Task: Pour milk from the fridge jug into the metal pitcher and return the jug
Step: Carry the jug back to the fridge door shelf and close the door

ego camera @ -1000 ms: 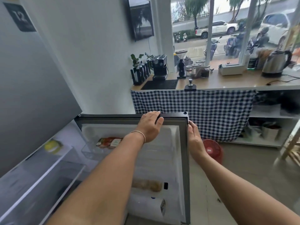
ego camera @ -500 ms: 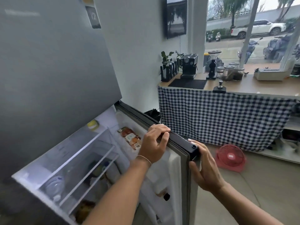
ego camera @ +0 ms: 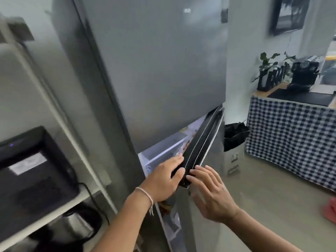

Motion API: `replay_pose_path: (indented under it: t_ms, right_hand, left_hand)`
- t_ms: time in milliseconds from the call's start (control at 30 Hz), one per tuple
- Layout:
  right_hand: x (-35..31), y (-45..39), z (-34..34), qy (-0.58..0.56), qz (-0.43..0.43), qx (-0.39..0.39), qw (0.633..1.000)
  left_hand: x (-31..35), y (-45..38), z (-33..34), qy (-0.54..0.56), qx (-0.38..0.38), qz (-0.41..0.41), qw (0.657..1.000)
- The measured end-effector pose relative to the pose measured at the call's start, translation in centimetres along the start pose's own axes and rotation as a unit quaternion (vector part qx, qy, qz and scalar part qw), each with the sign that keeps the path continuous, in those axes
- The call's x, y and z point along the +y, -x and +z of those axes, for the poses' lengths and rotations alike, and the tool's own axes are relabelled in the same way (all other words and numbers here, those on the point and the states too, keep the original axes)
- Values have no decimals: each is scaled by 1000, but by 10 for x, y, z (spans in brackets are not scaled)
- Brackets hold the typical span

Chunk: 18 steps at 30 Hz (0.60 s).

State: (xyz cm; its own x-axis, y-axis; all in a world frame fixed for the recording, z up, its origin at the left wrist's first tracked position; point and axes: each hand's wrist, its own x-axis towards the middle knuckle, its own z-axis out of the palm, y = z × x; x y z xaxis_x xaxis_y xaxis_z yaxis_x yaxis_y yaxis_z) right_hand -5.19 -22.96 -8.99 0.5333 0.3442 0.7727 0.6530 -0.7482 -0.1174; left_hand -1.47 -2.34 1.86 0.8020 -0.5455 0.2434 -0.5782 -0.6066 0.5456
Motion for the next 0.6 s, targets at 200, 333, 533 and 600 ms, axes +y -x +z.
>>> replay_pose_path:
  t_ms: [200,333,533,600]
  right_hand:
    - [-38,-67,73,48,50,-6,998]
    - [-49,-87,102,52,101,-75,991]
    - [-45,-107,126,86,97,-183,975]
    - [-44,-108,130,88,95,-205,970]
  left_hand:
    - [-54,60,11,32,196,-147,969]
    - [-74,52,16,206,200,-264,921]
    - [-76,22,7,299,179,-274,896]
    - [-78,18,6,302,179,-274,895]
